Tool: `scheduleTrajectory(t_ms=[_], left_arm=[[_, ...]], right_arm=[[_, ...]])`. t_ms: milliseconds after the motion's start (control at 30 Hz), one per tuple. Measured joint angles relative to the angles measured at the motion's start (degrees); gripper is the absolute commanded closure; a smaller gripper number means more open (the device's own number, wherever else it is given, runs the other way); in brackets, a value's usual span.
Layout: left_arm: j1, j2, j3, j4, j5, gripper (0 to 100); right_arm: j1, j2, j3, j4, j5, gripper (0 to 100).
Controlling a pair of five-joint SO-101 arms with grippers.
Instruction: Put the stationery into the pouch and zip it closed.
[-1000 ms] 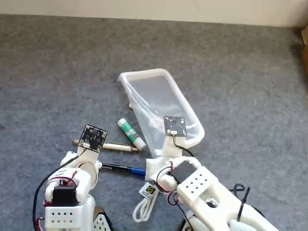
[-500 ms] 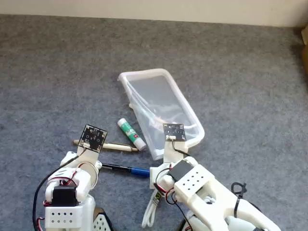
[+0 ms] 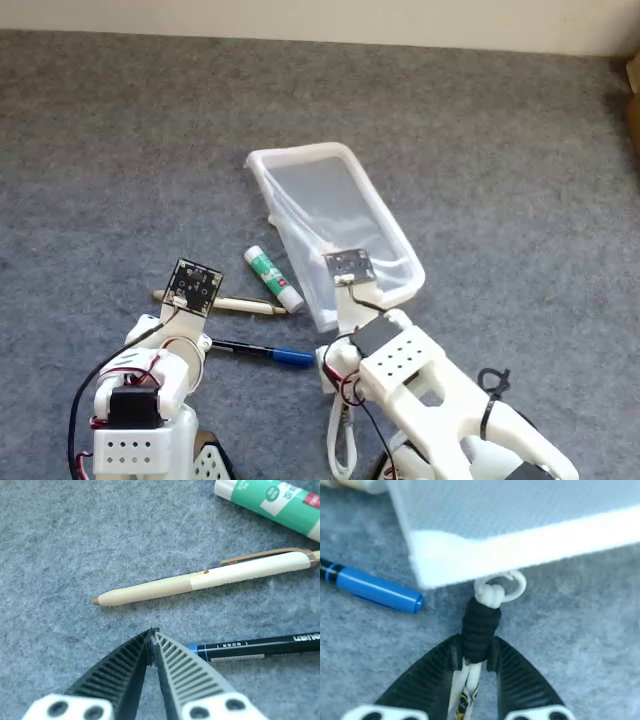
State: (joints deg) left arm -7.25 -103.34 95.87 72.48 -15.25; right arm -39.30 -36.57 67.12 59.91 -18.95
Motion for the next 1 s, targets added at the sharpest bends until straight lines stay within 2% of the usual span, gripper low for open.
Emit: scheduleTrajectory(t_ms=[367, 467, 700, 833, 1000], left_arm=[[0.0, 0.0, 0.0, 0.0, 0.0, 100], [0.0, 0.0, 0.0, 0.0, 0.0, 100], [0.0, 0.0, 0.0, 0.0, 0.0, 100], [0.0, 0.0, 0.0, 0.0, 0.0, 100], [0.0, 0.0, 0.0, 0.0, 0.0, 100]], right_arm=[[3.96, 0.0, -0.18, 0.0, 16.0, 99.5], [5.63, 0.0, -0.18, 0.0, 22.68, 99.5], [11.78, 0.0, -0.18, -2.9, 45.01, 99.5], [14.24, 0.0, -0.79, -3.87, 50.37, 98.9], [14.59, 0.0, -5.19, -1.05, 51.16, 82.7]])
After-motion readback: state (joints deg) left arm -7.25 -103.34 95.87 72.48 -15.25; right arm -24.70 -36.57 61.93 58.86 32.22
